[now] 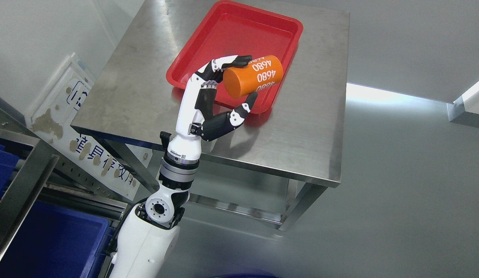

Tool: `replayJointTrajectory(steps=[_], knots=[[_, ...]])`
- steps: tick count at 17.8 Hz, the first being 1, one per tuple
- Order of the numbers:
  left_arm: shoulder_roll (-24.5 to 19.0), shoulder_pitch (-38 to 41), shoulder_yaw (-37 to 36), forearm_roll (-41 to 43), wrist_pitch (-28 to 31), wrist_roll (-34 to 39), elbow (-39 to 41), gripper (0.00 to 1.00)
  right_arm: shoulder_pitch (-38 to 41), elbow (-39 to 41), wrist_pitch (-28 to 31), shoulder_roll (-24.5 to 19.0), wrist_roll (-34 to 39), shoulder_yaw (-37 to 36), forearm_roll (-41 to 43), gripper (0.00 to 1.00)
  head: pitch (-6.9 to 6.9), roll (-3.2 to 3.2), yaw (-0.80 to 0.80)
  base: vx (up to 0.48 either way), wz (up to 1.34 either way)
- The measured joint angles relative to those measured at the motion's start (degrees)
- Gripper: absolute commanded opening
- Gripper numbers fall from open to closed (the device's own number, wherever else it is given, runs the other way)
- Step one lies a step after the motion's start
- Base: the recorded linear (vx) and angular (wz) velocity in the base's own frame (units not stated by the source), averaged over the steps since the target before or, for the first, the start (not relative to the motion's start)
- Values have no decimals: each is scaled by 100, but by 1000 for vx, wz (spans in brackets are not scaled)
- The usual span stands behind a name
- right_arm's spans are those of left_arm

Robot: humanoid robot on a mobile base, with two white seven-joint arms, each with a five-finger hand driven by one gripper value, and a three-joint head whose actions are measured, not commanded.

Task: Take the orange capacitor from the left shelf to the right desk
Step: 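Lower the orange container into the red tray and open the left hand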

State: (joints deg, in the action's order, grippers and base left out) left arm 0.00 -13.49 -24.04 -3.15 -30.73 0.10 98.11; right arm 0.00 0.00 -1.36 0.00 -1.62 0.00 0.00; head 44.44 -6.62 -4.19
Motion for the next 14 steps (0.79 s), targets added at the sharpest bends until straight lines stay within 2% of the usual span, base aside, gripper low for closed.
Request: replayJointTrajectory(steps=[9, 14], knots=[[0, -1198, -47, -67, 1414, -166, -339, 11, 0, 0, 0, 0, 0, 0, 0, 100, 0, 0, 0, 28, 5], [0, -1655, 141, -75, 2626, -511, -509, 11, 1, 0, 0, 0, 0, 0, 0, 100, 0, 0, 0, 0, 0]])
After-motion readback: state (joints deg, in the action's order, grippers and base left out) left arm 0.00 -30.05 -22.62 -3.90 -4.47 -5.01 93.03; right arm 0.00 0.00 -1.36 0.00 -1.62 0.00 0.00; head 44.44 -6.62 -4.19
